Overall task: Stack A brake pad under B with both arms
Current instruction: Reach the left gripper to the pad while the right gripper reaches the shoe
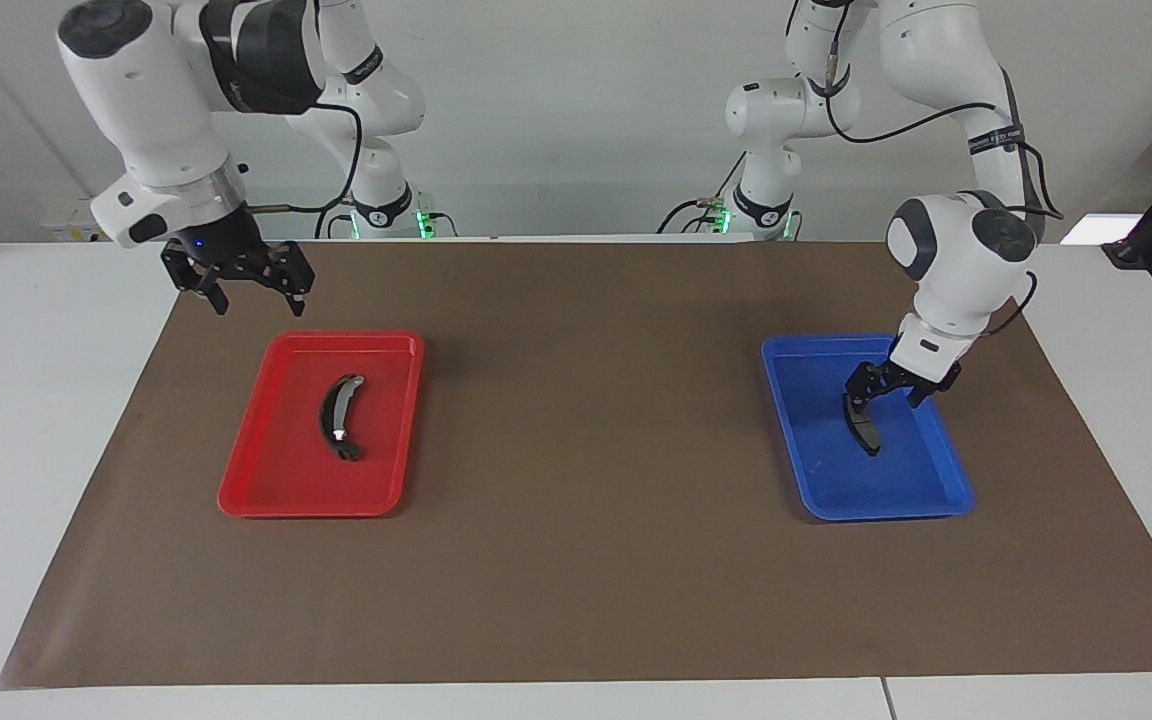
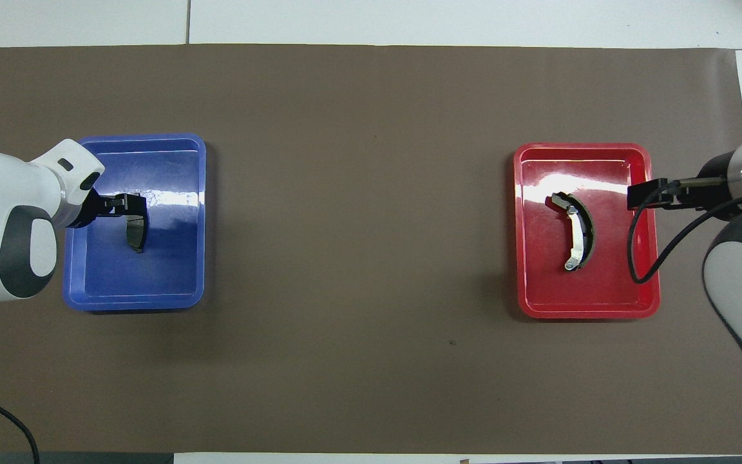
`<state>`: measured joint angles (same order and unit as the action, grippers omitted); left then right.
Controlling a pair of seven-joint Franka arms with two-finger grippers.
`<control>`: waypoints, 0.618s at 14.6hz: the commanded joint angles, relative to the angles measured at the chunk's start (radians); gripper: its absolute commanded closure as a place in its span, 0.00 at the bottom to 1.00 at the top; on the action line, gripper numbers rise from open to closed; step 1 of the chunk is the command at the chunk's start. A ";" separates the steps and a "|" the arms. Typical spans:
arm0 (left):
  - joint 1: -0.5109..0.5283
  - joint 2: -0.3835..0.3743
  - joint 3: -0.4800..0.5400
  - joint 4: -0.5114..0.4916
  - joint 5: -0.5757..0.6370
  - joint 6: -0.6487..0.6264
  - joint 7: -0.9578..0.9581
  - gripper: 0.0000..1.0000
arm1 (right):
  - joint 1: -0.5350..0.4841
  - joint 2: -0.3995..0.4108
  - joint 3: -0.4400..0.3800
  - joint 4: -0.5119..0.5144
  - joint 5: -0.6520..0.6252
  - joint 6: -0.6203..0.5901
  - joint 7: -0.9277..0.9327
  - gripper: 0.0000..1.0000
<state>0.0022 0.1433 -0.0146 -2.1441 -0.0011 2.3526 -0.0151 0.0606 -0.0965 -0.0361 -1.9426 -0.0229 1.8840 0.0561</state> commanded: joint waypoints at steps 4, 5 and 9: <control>-0.002 0.025 0.008 -0.062 -0.004 0.069 -0.045 0.03 | 0.010 0.064 0.002 -0.218 0.017 0.284 -0.012 0.00; 0.002 0.041 0.007 -0.063 -0.005 0.074 -0.045 0.04 | 0.004 0.076 0.002 -0.267 0.017 0.363 -0.025 0.00; -0.001 0.056 0.007 -0.072 -0.005 0.088 -0.049 0.14 | -0.010 0.156 0.002 -0.334 0.018 0.507 -0.122 0.00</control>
<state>0.0063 0.2000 -0.0110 -2.2005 -0.0011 2.4104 -0.0518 0.0655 0.0452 -0.0381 -2.2592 -0.0228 2.3598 -0.0079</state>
